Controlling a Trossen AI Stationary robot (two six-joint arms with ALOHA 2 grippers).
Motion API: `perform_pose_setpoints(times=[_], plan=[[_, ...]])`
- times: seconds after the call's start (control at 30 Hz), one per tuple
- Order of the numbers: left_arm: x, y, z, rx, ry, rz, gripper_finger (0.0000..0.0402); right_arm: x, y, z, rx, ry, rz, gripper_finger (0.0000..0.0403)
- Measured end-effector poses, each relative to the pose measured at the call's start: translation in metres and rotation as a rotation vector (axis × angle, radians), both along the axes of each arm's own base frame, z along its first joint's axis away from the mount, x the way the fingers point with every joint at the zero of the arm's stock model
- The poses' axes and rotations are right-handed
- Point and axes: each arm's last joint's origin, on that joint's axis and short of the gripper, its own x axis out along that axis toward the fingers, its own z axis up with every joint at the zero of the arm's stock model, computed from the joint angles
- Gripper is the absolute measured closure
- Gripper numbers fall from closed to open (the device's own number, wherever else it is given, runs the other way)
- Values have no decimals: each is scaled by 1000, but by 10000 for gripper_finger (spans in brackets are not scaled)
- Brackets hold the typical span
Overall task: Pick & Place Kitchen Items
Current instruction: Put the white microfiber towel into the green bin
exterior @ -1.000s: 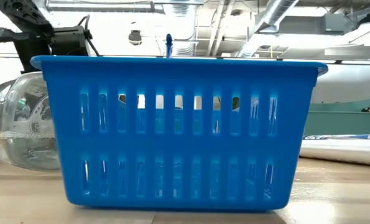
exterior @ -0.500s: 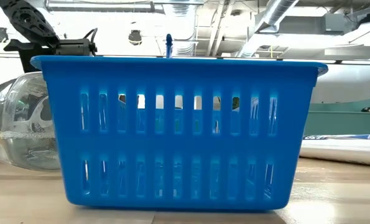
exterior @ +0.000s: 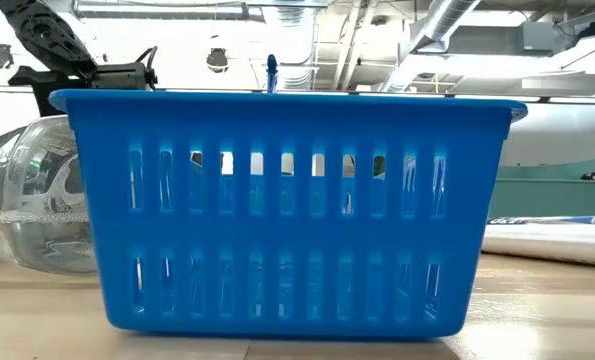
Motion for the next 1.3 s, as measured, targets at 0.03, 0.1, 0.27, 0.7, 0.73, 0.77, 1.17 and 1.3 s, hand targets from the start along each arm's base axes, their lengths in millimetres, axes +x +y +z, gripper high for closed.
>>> perform_pose_setpoints(times=[0.03,0.1,0.27,0.7,0.73,0.77,1.17,1.3], plan=[[0,0,0,0,0,0,277,0,0,0,0,0,0,157],[0,0,0,0,1,0,301,0,0,0,0,0,0,157],[0,0,0,-1,0,-2,364,0,0,0,0,0,0,157],[-6,-2,33,67,-248,-50,399,0,0,0,0,0,0,157],[-7,-2,36,80,-267,-46,400,0,0,0,0,0,0,157],[-9,-2,38,94,-285,-42,400,0,0,0,0,0,0,157],[-20,-3,60,242,-428,12,401,0,0,0,0,1,1,157],[-23,-5,66,302,-467,22,401,0,0,0,3,4,7,157]])
